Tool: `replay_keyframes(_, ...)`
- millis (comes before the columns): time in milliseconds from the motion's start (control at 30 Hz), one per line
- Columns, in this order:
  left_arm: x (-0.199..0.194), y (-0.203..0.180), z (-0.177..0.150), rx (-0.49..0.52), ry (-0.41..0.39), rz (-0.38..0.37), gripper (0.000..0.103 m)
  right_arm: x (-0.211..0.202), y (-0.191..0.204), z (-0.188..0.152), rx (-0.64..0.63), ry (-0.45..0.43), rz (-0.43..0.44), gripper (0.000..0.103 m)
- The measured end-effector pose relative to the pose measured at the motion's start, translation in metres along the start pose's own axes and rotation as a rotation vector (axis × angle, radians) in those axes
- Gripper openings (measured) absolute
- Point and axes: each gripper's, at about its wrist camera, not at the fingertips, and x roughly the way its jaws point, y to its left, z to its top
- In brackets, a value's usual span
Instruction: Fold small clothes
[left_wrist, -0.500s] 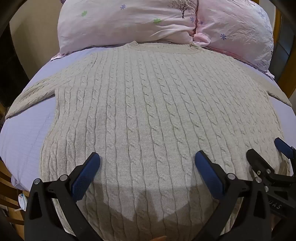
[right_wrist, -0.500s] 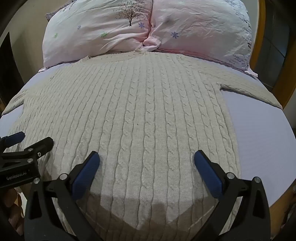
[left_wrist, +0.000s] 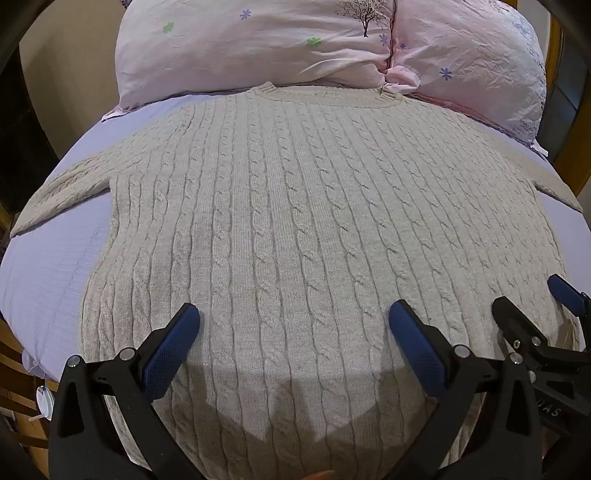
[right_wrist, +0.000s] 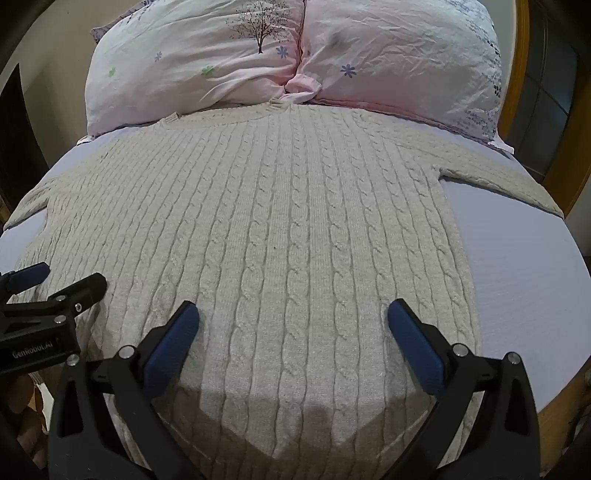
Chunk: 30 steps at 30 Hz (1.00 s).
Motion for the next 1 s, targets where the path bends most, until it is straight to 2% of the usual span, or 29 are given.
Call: replay_keyframes(1000, -0.0002, 0.0000, 0.0000, 0.000, -0.004, 0.000, 0.102, 0.0028, 0.0009, -0.0028, 0.003, 0.005, -0.003, 0.101)
